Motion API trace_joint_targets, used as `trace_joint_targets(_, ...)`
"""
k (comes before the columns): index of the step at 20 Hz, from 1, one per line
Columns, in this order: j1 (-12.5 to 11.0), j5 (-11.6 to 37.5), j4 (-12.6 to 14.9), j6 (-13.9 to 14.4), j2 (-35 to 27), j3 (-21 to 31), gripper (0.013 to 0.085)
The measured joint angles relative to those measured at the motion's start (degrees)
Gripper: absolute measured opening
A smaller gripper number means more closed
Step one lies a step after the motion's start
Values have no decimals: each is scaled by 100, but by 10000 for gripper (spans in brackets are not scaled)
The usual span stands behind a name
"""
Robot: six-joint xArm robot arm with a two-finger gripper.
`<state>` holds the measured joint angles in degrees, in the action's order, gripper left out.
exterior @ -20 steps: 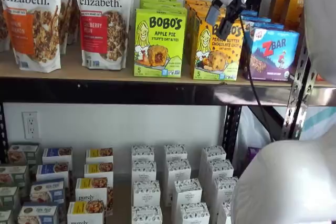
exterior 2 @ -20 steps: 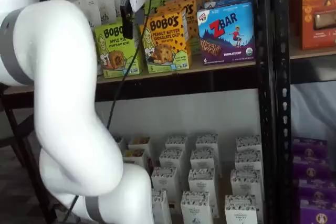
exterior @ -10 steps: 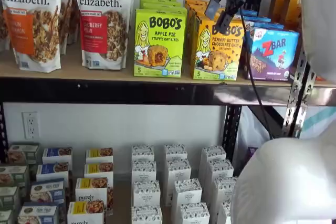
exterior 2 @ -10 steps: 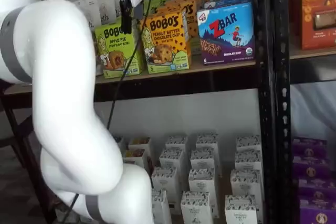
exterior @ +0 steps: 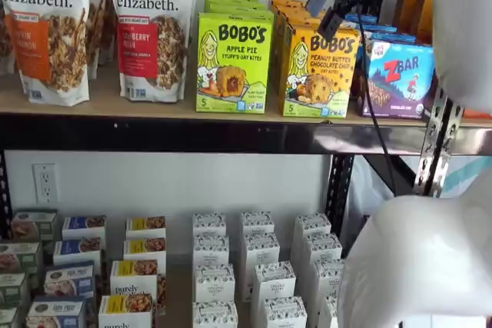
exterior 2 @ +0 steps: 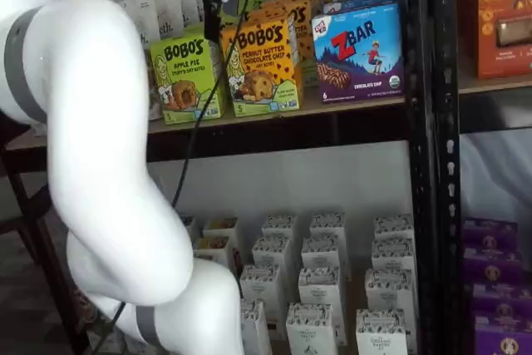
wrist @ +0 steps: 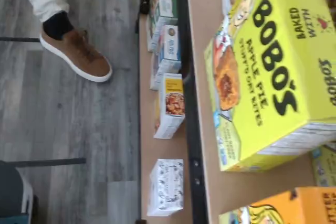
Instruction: Pick up the orange box on the top shelf, the fifth box from the left
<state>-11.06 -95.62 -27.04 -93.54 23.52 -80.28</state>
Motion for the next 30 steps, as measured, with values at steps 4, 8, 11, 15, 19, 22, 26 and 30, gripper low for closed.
trace_joint_targets(4, -111, 203, -92, -95, -71, -39, 850)
trace_joint_targets(8, -179, 295, -83, -168, -227, -198, 850)
trace_joint_targets(11, -157, 706, 62, -237, -201, -103, 850)
trace_joint_targets(15, -55, 1031, 452, -291, -262, -98, 850)
trace_joint_targets(19, -102, 610, 545, -322, -548, -450, 850)
trace_joint_targets(22, -152, 313, 558, -351, -752, -692, 850)
trace_joint_targets(26, -170, -61, 638, -362, -988, -981, 850)
trace_joint_targets(30, -109, 25, 712, -353, -1021, -935, 850)
